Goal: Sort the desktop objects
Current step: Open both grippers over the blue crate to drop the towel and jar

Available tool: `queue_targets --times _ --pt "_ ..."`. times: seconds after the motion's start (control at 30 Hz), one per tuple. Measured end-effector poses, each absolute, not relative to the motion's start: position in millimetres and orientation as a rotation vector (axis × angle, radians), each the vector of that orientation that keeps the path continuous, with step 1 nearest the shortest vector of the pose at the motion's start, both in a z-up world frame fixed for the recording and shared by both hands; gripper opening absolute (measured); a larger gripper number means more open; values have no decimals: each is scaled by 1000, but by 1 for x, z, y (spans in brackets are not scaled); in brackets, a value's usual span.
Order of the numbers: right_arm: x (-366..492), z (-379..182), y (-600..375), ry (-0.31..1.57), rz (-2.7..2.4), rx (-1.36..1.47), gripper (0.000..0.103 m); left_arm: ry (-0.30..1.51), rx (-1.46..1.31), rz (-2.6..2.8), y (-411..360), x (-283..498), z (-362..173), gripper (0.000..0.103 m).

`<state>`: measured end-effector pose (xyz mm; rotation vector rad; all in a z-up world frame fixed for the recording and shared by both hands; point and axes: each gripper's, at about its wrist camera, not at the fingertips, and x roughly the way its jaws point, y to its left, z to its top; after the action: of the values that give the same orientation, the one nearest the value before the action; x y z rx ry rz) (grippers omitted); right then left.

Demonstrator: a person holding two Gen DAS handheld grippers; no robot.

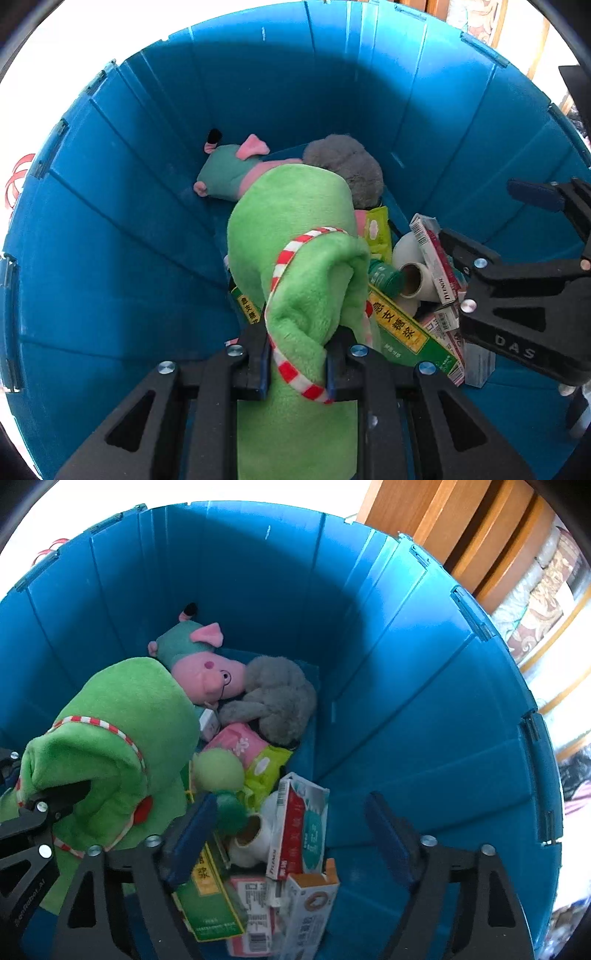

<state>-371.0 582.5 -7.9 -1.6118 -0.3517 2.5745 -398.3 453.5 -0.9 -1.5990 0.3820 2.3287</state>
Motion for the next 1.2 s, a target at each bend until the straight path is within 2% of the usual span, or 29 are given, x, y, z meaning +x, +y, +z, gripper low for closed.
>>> queue_targets --times 0.07,0.13,0.3,0.37,0.43,0.8,1.2 --pt "-370 -8 583 -348 2567 -1621 91 398 -1611 2331 454 -399 -2 21" --pt "-370 -10 584 -345 2559 -1642 99 403 -1603 2346 454 -399 0 21" --pt "-370 -11 583 -338 2566 -1656 100 232 -1420 2480 439 -398 30 24" --pt "-371 -11 583 -337 2565 -1658 100 183 -1420 2465 436 -398 29 46" --pt "-371 -12 584 -338 2562 -1663 100 182 -1458 2434 439 -397 26 53" --pt "-372 -15 583 -341 2554 -1683 101 164 -1625 2349 433 -400 3 53" --pt "-370 -2 587 -266 2602 -1634 102 167 -1486 2449 431 -389 26 53"
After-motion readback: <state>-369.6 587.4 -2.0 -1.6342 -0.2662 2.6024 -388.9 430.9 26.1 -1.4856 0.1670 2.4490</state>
